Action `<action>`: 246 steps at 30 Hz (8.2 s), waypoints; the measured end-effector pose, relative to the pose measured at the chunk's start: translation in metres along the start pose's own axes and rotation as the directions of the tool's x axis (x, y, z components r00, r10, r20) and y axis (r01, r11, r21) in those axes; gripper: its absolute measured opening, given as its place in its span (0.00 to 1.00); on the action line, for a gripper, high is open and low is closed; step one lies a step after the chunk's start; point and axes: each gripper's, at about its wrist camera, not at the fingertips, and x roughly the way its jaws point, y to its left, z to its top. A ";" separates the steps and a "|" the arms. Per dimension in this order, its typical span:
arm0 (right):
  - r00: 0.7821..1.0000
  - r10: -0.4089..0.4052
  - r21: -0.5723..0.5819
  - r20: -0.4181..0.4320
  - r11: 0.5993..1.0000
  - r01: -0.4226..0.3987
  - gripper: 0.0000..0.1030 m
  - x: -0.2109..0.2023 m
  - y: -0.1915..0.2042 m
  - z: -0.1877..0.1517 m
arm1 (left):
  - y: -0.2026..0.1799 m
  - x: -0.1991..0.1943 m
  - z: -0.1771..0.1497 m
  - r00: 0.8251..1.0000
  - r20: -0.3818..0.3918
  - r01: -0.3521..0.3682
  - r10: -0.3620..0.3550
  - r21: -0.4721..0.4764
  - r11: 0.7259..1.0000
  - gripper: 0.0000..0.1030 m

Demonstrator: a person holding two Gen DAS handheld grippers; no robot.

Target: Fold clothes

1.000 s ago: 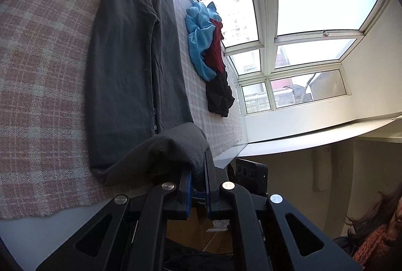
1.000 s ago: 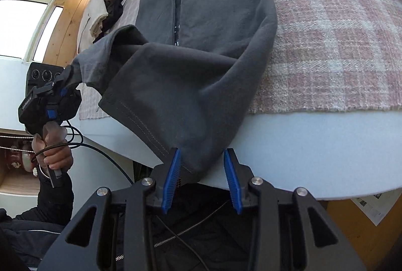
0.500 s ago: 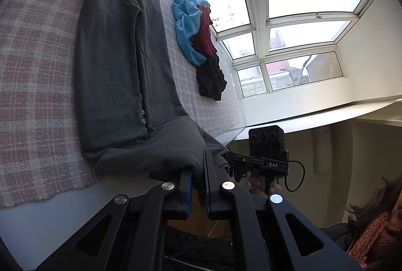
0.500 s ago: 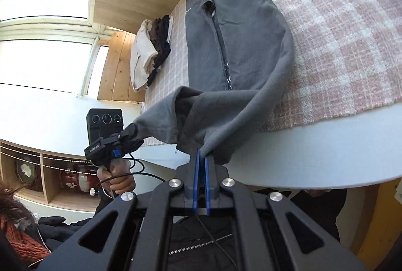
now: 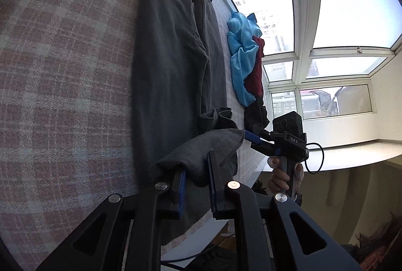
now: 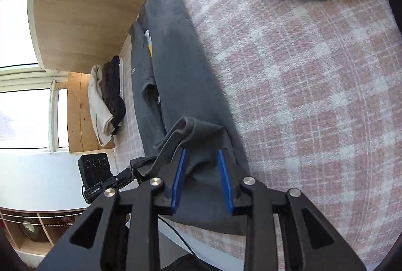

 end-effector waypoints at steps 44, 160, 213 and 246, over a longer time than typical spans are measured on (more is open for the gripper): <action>0.942 -0.301 -0.881 -0.146 0.473 0.014 0.12 0.059 0.070 0.024 | -0.021 0.028 0.021 0.901 -0.054 -0.354 0.430 0.481 0.802 0.08; 0.870 -0.458 -0.944 -0.181 0.328 -0.023 0.33 0.104 0.125 0.028 | -0.106 0.157 0.097 0.720 -0.359 0.018 0.594 0.865 0.501 0.14; 0.870 -0.466 -0.905 0.160 0.282 0.318 0.42 0.024 0.068 -0.150 | -0.122 0.107 -0.103 0.691 0.094 -0.335 0.717 0.920 0.203 0.45; 0.865 -0.481 -0.915 0.139 0.272 0.299 0.06 -0.007 0.092 -0.088 | -0.145 0.042 -0.022 0.777 0.089 -0.326 0.623 0.904 0.277 0.08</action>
